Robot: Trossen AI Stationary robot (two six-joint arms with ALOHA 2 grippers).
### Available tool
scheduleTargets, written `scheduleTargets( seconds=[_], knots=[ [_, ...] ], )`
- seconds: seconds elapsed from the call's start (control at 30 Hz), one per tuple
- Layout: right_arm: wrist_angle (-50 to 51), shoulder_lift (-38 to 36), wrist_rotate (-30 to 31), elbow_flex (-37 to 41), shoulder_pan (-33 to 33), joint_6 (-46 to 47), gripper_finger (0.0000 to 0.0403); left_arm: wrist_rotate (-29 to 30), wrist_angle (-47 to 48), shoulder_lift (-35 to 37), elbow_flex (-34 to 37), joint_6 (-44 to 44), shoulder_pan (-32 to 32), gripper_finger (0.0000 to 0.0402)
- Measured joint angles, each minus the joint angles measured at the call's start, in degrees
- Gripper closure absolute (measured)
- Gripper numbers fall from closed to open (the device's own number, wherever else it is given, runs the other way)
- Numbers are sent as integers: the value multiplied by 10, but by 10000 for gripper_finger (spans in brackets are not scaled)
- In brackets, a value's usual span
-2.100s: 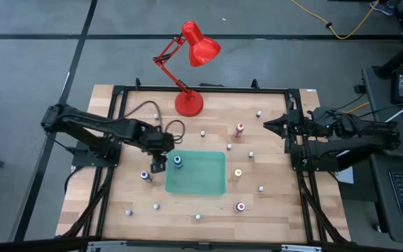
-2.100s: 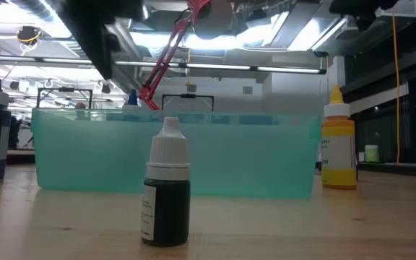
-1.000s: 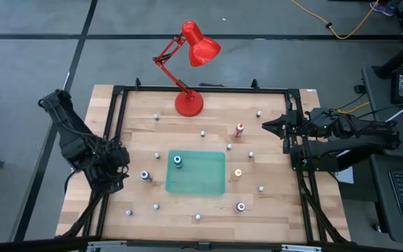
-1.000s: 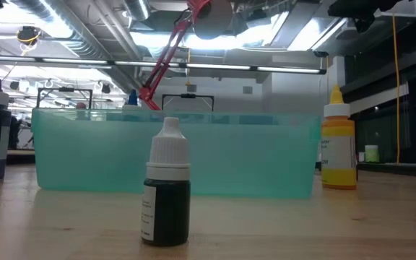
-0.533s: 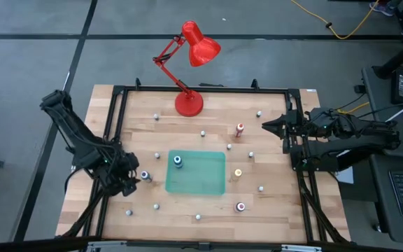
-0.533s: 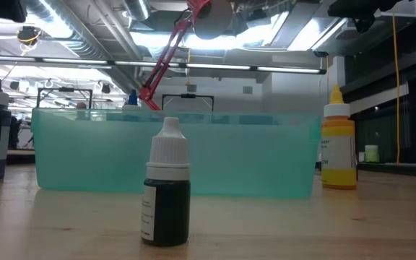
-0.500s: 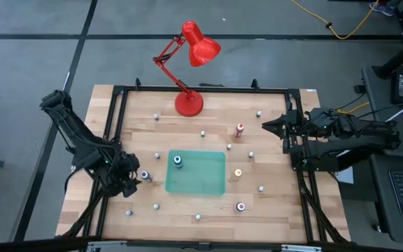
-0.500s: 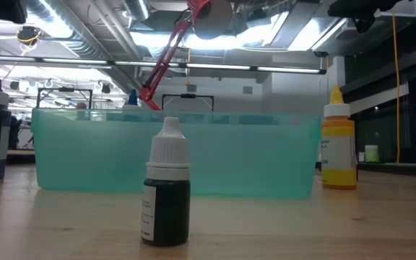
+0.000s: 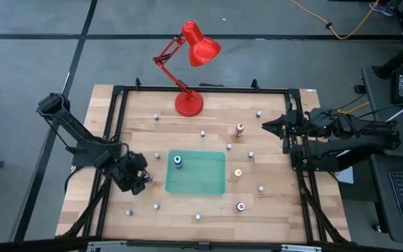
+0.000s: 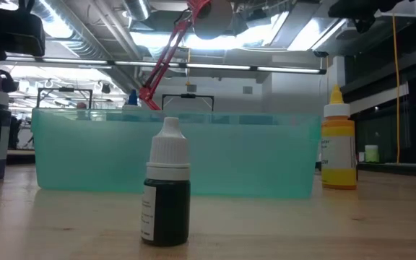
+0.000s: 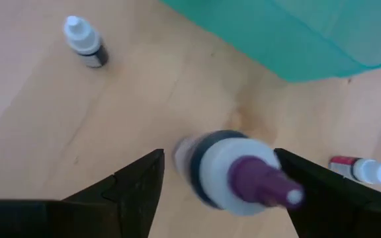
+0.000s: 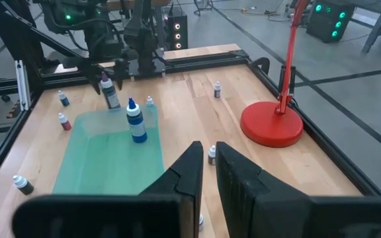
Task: Pick & Place food coloring
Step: Put the large purple bottle into the green bin
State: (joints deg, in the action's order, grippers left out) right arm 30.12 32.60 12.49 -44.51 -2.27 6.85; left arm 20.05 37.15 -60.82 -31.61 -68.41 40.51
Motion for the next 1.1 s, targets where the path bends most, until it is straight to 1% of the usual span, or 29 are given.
scheduleTargets(
  seconds=[0.13, 0.33, 0.43, 0.53, 0.63, 0.7, 0.87, 1.0, 1.1],
  knots=[
    [7, 0, 0, 0, 0, 1, 357, -20, -13, 0, 4, 9, -8, 165],
    [16, 0, 0, 0, 0, 1, 357, -20, -32, 0, 4, 8, -13, 253],
    [16, 0, 0, 0, 0, 1, 357, -22, -45, 0, 2, 8, -13, 259],
    [16, 0, 0, 0, 0, 1, 357, -22, -44, 0, -23, 21, -13, 259],
    [16, 0, 0, 0, 0, 1, 357, -23, -36, 0, -72, 56, -24, 259],
    [16, 0, 0, 0, 0, 1, 357, -33, -23, 0, -114, 84, -46, 259],
    [16, 0, 0, 0, 0, 1, 357, -102, 14, -13, -231, 193, -138, 259],
    [16, 0, 0, 0, 0, 1, 357, -135, 93, -63, -333, 291, -229, 259],
    [15, 0, 0, 0, 0, 1, 357, -192, 132, -127, -400, 390, -297, 259]
  ],
)
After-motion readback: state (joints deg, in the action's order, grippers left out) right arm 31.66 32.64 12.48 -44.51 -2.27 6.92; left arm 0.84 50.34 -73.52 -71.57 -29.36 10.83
